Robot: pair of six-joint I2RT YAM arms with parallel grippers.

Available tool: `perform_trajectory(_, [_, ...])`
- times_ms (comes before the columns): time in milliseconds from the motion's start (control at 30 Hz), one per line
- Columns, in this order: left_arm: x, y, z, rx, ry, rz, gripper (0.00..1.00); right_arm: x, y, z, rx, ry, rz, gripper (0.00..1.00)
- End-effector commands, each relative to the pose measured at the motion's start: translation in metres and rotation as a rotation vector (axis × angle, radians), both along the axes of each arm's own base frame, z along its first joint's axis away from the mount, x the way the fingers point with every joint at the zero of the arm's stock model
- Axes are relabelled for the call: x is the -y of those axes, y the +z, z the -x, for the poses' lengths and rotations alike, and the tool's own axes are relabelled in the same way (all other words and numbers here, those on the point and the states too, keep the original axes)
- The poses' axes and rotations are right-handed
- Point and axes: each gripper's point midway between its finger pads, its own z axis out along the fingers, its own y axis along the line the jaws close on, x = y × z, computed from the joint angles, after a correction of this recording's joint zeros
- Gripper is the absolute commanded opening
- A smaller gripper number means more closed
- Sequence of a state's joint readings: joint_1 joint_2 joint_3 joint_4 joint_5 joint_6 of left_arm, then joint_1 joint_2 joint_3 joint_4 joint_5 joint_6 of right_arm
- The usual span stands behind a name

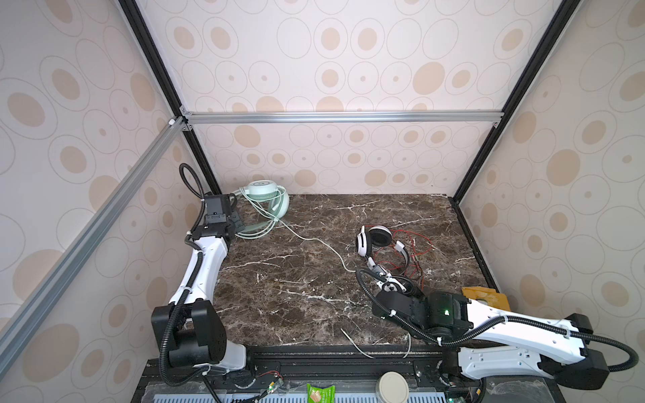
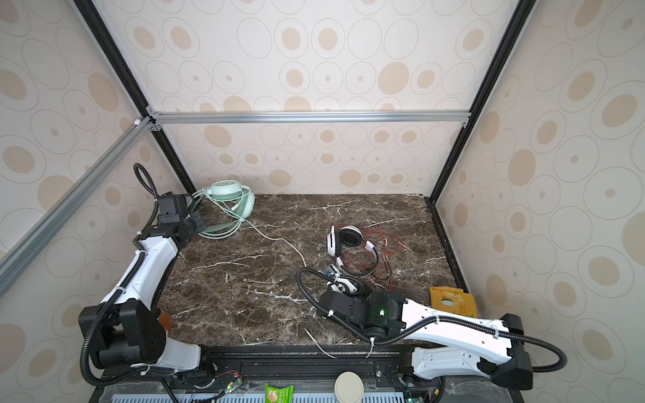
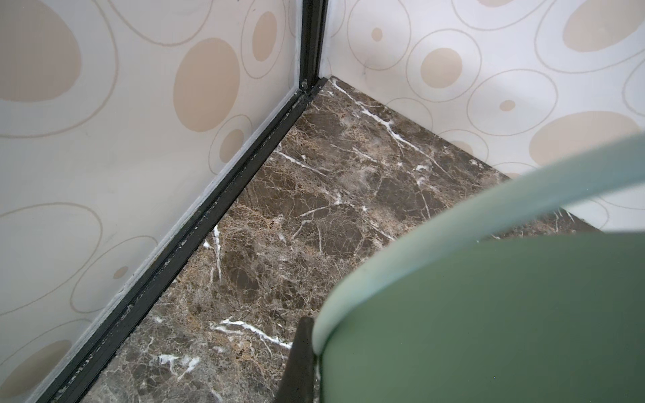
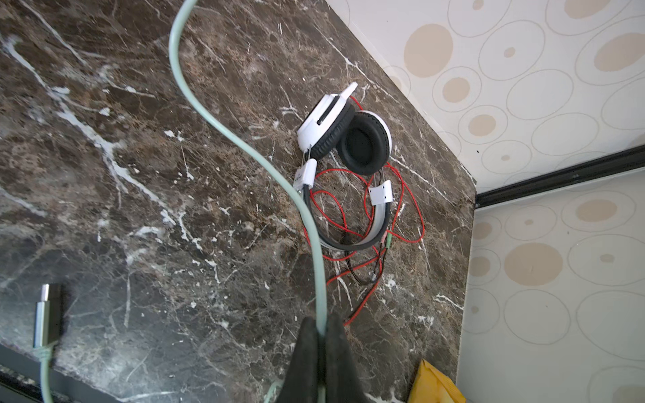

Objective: Wrap the headphones

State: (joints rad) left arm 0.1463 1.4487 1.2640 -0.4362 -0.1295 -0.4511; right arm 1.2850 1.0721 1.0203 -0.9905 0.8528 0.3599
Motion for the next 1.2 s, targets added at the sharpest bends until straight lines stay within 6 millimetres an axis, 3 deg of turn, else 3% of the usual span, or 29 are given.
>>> perform_trajectory(0, [-0.011,0.038,-0.01,0.128,0.057,0.018,0.0,0.031,0.001,0.004,0.025,-0.08,0.042,0.0])
perform_trajectory(267, [-0.023,0.037,-0.006,0.132,0.093,0.03,0.0,0.066,0.02,0.008,0.083,-0.21,0.024,0.0])
perform_trajectory(500, [-0.04,0.02,-0.007,0.124,0.129,0.128,0.0,0.101,0.041,0.009,0.171,-0.336,-0.058,0.0])
perform_trajectory(633, [-0.05,0.015,-0.005,0.12,0.164,0.142,0.0,0.11,0.045,0.011,0.18,-0.345,-0.109,0.0])
perform_trajectory(767, [-0.048,0.013,-0.005,0.121,0.16,0.129,0.0,0.094,0.046,0.009,0.16,-0.272,-0.126,0.0])
perform_trajectory(867, [-0.037,0.012,-0.01,0.092,0.141,0.08,0.0,0.077,0.06,0.005,0.174,-0.203,-0.106,0.0])
perform_trajectory(1167, [-0.031,0.002,-0.015,-0.021,0.154,-0.104,0.0,0.043,0.158,-0.002,0.395,-0.063,-0.074,0.0])
